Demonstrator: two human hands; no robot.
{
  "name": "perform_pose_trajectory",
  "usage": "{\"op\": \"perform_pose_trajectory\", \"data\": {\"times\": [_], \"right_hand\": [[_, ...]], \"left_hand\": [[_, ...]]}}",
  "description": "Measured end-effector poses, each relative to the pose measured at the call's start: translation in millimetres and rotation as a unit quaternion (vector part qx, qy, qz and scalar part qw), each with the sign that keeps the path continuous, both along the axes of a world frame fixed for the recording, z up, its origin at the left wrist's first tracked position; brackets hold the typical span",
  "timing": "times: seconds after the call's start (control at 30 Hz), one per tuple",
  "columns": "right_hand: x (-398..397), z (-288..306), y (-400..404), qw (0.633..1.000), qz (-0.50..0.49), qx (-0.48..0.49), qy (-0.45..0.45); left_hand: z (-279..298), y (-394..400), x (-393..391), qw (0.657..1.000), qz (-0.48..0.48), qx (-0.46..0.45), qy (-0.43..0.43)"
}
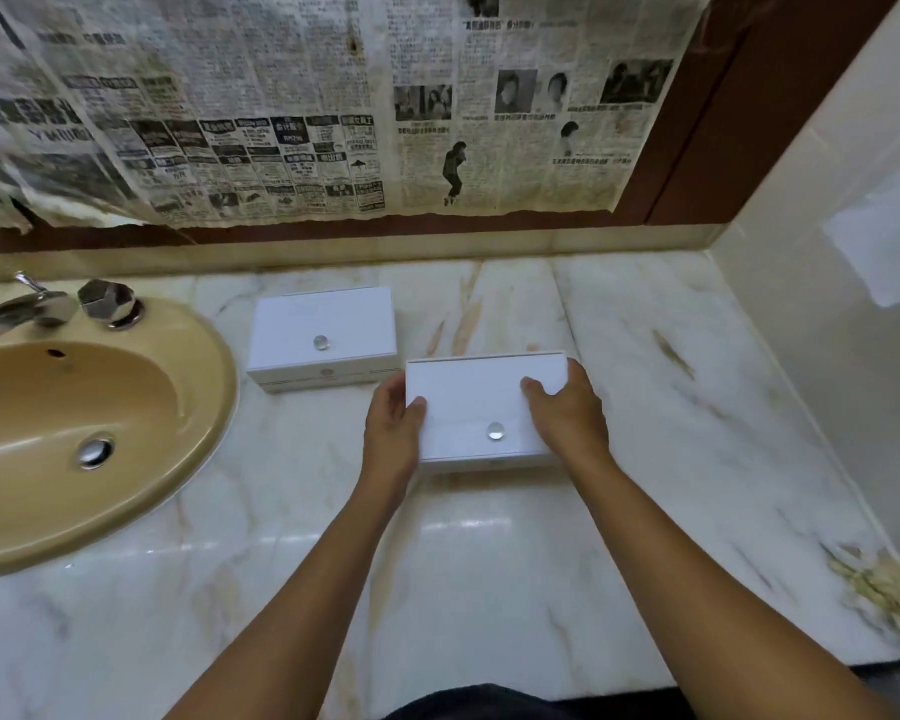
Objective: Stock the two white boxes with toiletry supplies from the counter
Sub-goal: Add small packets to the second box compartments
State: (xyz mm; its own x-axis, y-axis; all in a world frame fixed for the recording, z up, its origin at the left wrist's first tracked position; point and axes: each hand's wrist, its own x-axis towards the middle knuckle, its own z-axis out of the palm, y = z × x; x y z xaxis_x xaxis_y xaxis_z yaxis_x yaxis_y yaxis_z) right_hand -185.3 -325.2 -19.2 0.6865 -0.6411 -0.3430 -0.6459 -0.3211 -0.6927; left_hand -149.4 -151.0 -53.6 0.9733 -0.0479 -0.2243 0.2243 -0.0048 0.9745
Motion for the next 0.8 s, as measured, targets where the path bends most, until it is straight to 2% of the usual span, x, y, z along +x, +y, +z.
{"op": "perform_pose_trajectory", "data": {"times": [0.37, 0.63, 0.8], "right_hand": [[84, -6, -62, 1.0, -0.013, 0.009, 0.002], [122, -24, -68, 0.999, 0.001, 0.01, 0.037], [125, -26, -68, 0.999, 0.009, 0.011, 0.043]], "left_hand": [[1, -66, 84, 0.999, -0.025, 0.041, 0.008], [-18, -75, 119, 0.997, 0.004, 0.065, 0.045], [-21, -75, 122, 0.995, -0.002, 0.09, 0.038]]}}
